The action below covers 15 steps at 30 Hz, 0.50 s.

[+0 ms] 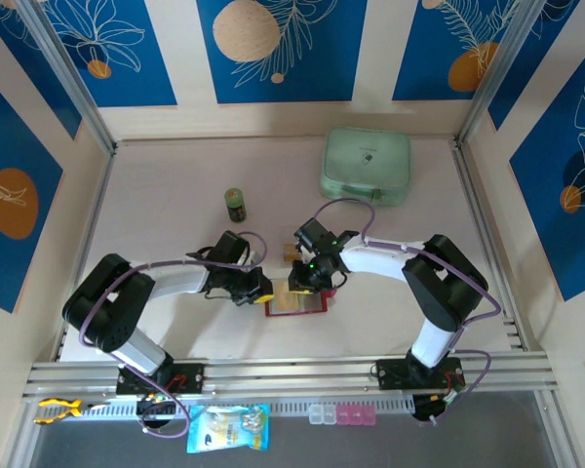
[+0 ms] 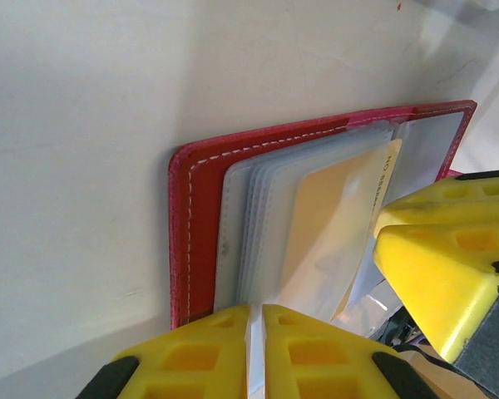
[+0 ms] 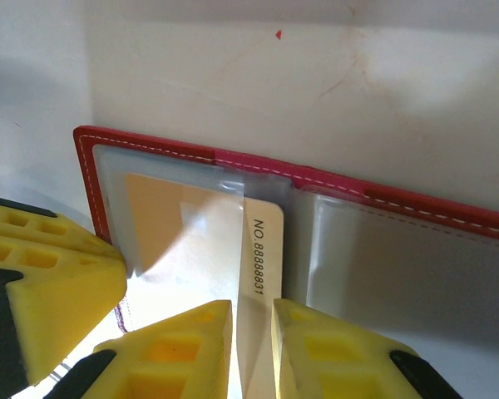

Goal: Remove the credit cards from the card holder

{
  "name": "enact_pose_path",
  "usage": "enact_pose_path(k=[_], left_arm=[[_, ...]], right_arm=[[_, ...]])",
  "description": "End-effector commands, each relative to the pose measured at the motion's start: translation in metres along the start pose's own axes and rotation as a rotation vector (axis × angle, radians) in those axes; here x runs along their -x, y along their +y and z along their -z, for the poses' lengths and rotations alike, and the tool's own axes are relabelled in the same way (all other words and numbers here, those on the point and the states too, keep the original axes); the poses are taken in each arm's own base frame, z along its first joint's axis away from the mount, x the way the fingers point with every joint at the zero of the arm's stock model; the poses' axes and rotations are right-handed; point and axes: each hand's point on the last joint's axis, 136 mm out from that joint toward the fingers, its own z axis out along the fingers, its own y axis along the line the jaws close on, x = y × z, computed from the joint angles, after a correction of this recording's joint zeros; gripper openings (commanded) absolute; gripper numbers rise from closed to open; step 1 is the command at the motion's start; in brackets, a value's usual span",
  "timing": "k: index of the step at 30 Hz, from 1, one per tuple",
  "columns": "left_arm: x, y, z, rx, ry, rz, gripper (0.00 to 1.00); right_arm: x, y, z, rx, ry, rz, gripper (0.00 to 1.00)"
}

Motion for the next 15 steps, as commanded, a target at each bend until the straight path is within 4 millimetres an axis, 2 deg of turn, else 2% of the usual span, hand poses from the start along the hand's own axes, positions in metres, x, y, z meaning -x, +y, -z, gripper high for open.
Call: enact_pose_path(k=[1,15], left_arm=[[-0.003,0.010,0.002,0.027,0.013,0.020,0.12],[0.001,-0.013,0.009,-0.019,0.003,-0.011,0.11]], right_arm=[[-0.003,-0.002,0.007,-0.013,-0.003,-0.013,0.20],[-0.004,0.001,0.011,0.028,-0.007,-0.008,0.20]])
